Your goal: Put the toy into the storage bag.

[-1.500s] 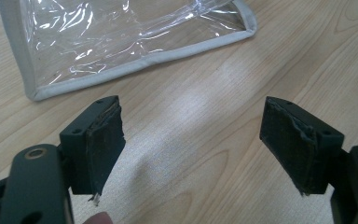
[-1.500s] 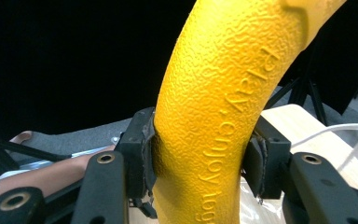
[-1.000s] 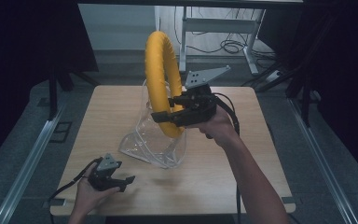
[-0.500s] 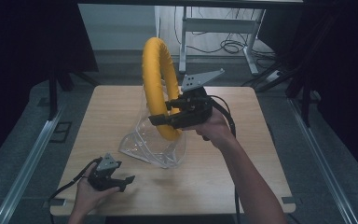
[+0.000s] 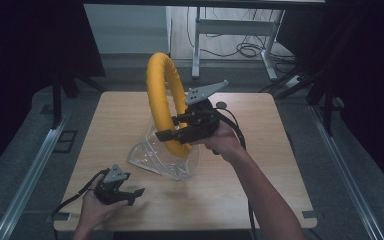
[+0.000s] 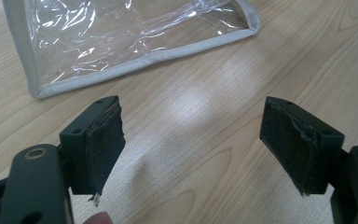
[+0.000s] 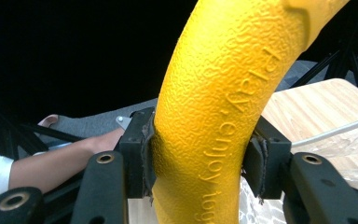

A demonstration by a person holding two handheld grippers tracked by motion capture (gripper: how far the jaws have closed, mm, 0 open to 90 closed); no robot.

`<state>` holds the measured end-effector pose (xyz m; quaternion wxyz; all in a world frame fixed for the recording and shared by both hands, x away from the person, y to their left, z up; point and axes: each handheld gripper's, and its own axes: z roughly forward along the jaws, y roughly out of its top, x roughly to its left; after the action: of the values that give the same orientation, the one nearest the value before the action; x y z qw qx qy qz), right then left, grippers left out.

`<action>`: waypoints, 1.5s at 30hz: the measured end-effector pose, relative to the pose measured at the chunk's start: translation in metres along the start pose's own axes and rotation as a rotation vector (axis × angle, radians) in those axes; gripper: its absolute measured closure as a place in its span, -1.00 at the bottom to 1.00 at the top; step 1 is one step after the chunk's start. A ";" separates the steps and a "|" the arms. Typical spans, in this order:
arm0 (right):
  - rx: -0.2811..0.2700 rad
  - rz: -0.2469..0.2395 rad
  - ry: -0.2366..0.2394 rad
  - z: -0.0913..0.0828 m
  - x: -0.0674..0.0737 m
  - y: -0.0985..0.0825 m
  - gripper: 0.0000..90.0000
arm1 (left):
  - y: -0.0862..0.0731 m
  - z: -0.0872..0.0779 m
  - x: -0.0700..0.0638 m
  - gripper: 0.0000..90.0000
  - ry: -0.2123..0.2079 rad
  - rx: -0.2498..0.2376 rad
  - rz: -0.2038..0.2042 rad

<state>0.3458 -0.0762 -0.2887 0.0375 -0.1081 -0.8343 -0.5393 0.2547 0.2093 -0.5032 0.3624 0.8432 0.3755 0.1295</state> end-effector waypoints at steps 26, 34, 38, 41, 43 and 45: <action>0.057 0.067 0.027 0.025 -0.021 -0.028 0.12 | 0.000 0.000 0.000 -0.52 0.000 -0.007 -0.002; 0.070 0.085 0.038 0.030 -0.025 -0.034 0.12 | 0.000 0.000 0.000 -0.52 0.000 -0.006 -0.002; 0.077 0.090 0.041 0.033 -0.028 -0.037 0.12 | 0.000 0.000 0.000 -0.52 0.000 -0.006 -0.002; 0.085 0.098 0.039 0.035 -0.030 -0.039 0.11 | 0.000 0.000 0.000 -0.52 0.000 -0.008 -0.003; 0.098 0.116 0.015 0.036 -0.034 -0.042 0.08 | 0.000 0.000 0.000 -0.52 0.002 -0.005 0.001; 0.112 0.142 -0.017 0.037 -0.041 -0.048 0.05 | 0.000 0.000 0.000 -0.52 0.002 -0.004 -0.002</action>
<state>0.3775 -0.0671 -0.3549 0.0745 -0.1691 -0.8537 -0.4869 0.2545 0.2093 -0.5031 0.3638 0.8420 0.3763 0.1306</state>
